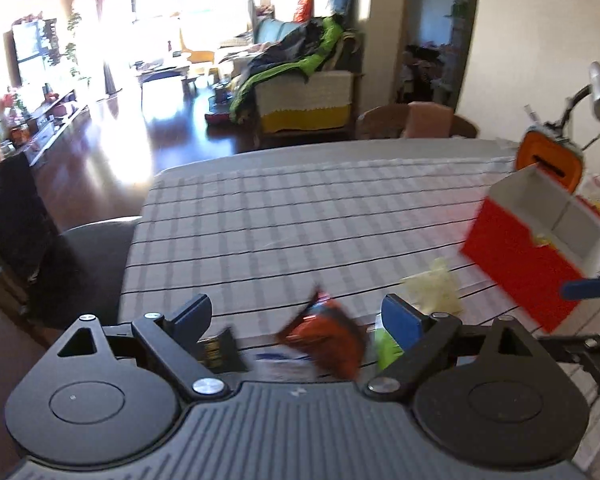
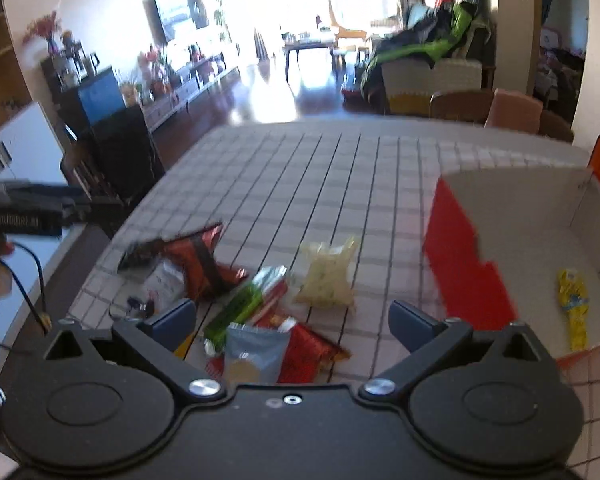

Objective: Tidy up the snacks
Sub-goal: 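Move both open tools out of the box back to the snack pile, then grasp the black snack packet with the left tool while the right tool grasps the blue cookie packet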

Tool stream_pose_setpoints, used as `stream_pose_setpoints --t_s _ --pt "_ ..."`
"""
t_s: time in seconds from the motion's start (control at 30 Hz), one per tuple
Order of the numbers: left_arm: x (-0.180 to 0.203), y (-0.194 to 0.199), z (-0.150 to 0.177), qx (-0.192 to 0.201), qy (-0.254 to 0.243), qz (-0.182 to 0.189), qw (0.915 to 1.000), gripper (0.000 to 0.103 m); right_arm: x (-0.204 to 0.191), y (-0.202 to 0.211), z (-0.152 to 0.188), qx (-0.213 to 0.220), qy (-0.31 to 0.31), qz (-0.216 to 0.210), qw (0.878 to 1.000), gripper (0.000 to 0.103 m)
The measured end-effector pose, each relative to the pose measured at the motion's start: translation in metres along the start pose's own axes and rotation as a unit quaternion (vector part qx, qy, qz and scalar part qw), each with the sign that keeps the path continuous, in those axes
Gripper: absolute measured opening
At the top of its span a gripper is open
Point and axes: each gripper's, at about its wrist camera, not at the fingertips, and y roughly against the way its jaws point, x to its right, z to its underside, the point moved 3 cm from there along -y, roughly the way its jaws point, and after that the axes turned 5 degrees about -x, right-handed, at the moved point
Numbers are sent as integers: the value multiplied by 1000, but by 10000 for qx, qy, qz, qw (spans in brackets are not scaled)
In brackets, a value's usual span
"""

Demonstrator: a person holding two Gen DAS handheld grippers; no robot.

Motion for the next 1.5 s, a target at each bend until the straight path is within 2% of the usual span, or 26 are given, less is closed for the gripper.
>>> stream_pose_setpoints --t_s 0.27,0.4,0.47,0.53,0.7,0.77,0.93,1.1,1.17,1.27,1.33,1.47,1.5 --pt "-46 -43 15 -636 -412 -53 9971 93 -34 -47 14 -727 254 244 9967 98" --pt "-65 -70 22 -927 -673 187 9932 93 -46 -62 17 -987 355 290 9941 96" --pt "-68 -81 24 -1023 -952 477 9890 93 -49 -67 17 -1031 337 340 9935 95" --pt "-70 -93 26 -1172 -1266 591 9832 92 -48 -69 15 -1064 167 369 9935 94" --pt "-70 -114 26 -1394 -2012 585 9678 93 -50 -76 21 -1229 27 454 9914 90" --pt "-71 -121 24 -1541 -2198 641 9612 93 -51 -80 23 -1340 53 475 9898 86" --pt "-68 -142 25 -1870 -2627 686 9441 92 -55 -88 24 -1426 229 736 9868 83" --pt "-62 -155 29 -1910 -2807 630 9385 92 -62 -92 26 -1420 501 987 9837 80" --pt "-62 -157 29 -1885 -2743 651 9407 92 -63 -93 28 -1415 574 1059 9826 76" --pt "-64 -157 25 -1904 -2579 703 9446 83 -61 -95 29 -1414 607 1136 9815 67" --pt "-62 -156 23 -1923 -2495 747 9462 73 -59 -94 29 -1376 580 1144 9821 63" --pt "-62 -153 22 -1927 -2244 746 9523 47 -57 -90 28 -1341 574 1107 9831 54" --pt "-63 -153 22 -1914 -2186 710 9542 44 -56 -89 28 -1331 551 1075 9837 53"
